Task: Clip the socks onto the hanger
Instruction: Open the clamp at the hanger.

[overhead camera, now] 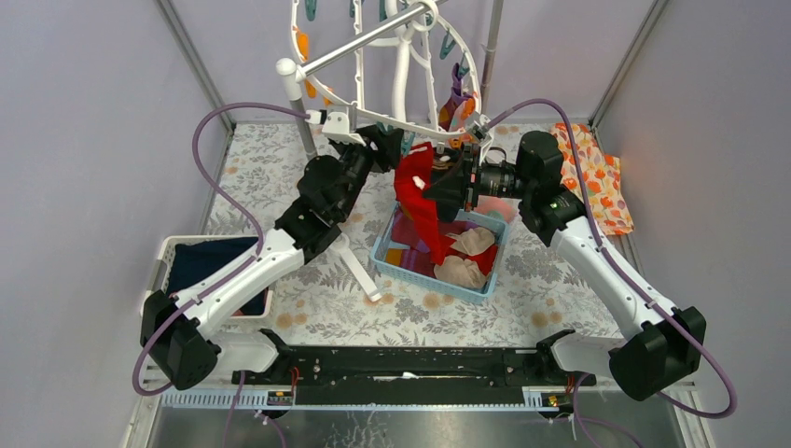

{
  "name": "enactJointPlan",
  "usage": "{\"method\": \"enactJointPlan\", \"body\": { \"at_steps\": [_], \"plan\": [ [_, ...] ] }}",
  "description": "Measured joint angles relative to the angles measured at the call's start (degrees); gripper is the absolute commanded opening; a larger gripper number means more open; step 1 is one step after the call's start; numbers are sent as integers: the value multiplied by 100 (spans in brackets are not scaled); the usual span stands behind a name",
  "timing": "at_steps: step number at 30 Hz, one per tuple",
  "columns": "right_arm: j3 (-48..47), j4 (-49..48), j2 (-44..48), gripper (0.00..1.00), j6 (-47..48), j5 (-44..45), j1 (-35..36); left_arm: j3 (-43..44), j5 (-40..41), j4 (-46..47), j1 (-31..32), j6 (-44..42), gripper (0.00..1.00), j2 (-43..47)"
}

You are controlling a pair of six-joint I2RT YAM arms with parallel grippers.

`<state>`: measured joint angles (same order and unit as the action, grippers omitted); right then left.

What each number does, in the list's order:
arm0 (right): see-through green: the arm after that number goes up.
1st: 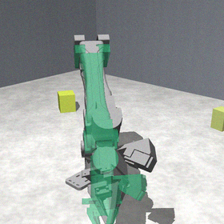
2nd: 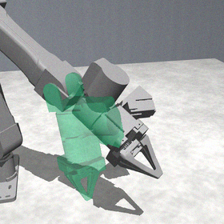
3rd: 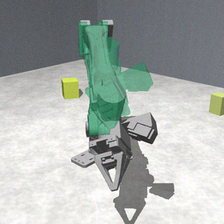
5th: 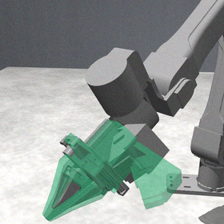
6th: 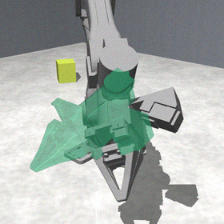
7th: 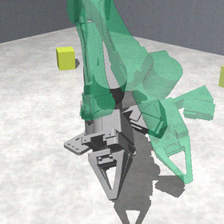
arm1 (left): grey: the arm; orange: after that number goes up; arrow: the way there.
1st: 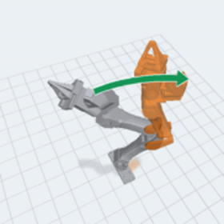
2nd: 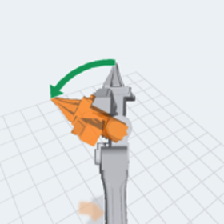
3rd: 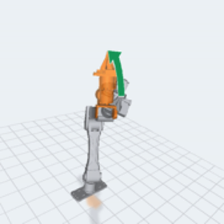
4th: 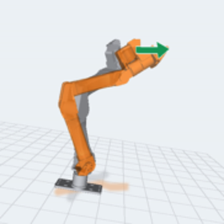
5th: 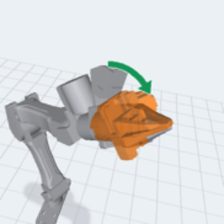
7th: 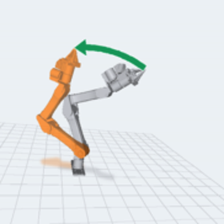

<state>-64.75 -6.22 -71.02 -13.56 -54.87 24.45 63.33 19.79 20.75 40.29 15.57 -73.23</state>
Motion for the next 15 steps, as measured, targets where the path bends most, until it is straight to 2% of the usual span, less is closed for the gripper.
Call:
{"method": "enactJointPlan", "body": {
  "at_steps": [12,15],
  "plan": [
    [0,107,7,0,26,44,0,295,-214,-24,-219,-52,51,-177],
    [0,116,7,0,44,76,0,323,-295,-39,-238,-50,55,-184]
  ]
}}
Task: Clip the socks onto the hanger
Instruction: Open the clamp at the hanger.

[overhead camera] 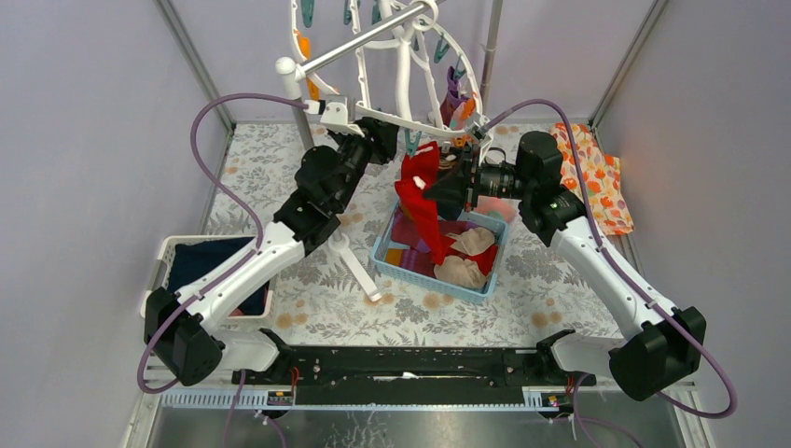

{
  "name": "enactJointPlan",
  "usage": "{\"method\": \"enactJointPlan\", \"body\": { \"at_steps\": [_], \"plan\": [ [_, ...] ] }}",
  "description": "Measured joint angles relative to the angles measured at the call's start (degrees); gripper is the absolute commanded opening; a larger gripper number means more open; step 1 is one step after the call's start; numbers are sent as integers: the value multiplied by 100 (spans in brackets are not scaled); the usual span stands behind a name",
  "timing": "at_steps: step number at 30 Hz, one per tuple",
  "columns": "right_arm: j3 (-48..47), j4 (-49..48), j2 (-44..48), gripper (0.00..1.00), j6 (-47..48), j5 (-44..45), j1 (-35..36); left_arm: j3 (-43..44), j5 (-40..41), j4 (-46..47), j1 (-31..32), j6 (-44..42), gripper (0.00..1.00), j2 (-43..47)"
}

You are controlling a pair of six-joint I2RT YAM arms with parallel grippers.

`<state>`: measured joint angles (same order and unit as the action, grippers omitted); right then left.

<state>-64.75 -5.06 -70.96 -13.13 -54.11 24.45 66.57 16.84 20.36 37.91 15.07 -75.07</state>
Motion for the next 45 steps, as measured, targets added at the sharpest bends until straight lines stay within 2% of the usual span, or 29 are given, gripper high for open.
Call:
{"method": "enactJointPlan", "body": {
  "at_steps": [1,3,19,34,45],
  "plan": [
    [0,2,0,0,11,13,0,7,-24,-4,-9,2,61,0],
    [0,4,0,0,31,52,0,26,-59,-52,-15,15,64,0],
    [42,7,160,0,85,63,-28,229,-837,-634,-63,17,67,35],
    [387,-87,363,0,59,37,-184,601,-1172,-1134,-98,79,64,-39],
    [393,-173,363,0,20,-61,-190,649,-1176,-1132,-122,79,55,-192]
  ]
}}
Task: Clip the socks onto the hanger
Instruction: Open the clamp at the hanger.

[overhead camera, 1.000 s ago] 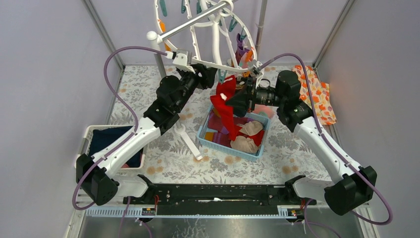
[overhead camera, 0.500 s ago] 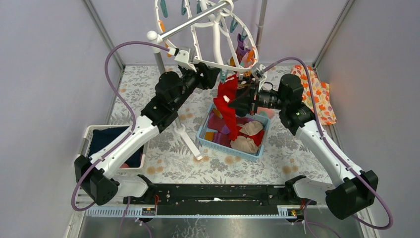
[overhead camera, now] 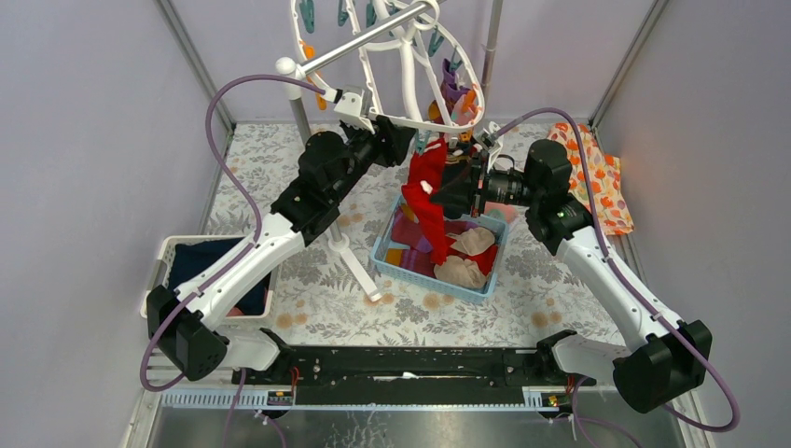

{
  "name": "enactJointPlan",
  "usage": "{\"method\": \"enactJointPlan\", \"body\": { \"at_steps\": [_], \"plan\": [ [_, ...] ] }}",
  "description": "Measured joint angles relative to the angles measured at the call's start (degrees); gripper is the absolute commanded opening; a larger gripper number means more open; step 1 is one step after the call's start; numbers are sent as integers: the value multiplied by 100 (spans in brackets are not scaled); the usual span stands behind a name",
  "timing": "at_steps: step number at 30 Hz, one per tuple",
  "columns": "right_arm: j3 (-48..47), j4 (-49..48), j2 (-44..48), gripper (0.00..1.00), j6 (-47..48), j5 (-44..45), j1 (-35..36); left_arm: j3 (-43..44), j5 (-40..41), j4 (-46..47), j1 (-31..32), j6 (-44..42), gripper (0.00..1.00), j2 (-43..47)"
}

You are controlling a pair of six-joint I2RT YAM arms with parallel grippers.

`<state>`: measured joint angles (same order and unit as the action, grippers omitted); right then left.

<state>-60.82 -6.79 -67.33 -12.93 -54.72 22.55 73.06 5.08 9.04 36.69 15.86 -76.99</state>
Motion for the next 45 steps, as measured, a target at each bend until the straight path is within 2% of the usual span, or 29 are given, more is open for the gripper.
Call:
{"method": "enactJointPlan", "body": {
  "at_steps": [15,20,22,25,28,34,45],
  "plan": [
    [37,7,11,0,13,9,-20,0,-162,17,0,55,32,-2],
    [37,7,11,0,22,20,-33,0,-229,13,0,122,28,-2],
    [37,7,11,0,24,20,-37,0,-251,13,0,142,31,-2],
    [37,7,11,0,24,22,-42,0,-280,13,0,170,46,0],
    [37,7,11,0,24,22,-48,-74,-269,133,-4,155,52,59],
    [37,4,11,0,24,20,-48,-704,-249,855,-7,-50,53,400],
    [37,4,11,0,24,17,-59,-798,-385,1397,-4,-498,50,345]
  ]
}}
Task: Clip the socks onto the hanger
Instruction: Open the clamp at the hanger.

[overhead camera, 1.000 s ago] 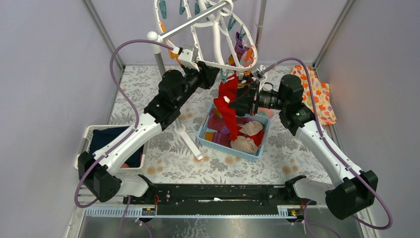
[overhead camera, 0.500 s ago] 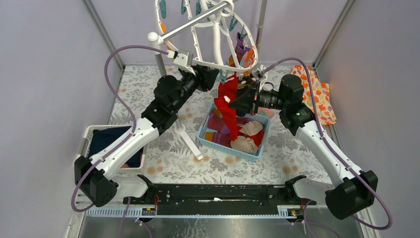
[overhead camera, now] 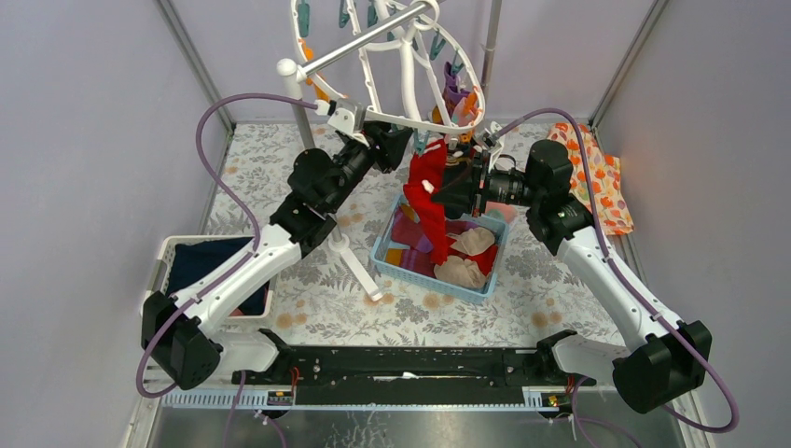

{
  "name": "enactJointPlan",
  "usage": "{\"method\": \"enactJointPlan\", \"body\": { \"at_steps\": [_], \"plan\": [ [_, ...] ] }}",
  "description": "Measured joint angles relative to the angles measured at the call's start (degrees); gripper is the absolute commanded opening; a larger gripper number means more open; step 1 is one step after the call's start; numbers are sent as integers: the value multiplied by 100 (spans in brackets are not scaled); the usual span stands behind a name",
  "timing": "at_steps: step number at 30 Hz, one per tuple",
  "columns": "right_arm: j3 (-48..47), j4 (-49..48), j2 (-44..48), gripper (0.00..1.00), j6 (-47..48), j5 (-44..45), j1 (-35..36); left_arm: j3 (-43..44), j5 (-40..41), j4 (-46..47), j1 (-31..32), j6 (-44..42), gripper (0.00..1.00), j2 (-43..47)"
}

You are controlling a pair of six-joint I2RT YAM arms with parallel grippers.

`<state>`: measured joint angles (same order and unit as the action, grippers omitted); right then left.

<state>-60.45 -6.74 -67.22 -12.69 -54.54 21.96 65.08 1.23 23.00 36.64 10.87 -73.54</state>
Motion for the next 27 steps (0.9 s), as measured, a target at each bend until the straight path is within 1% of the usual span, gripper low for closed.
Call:
{"method": "enactJointPlan", "body": {
  "at_steps": [9,17,21,27],
  "plan": [
    [0,0,0,0,0,0,-2,-22,-2,262,0,-155,37,-162],
    [0,0,0,0,0,0,-9,-22,-87,358,0,-181,20,-173],
    [0,13,15,0,46,24,-24,-22,-105,358,0,-179,17,-173],
    [0,66,33,0,107,437,-37,-22,-107,352,0,-94,15,-173]
  ]
}}
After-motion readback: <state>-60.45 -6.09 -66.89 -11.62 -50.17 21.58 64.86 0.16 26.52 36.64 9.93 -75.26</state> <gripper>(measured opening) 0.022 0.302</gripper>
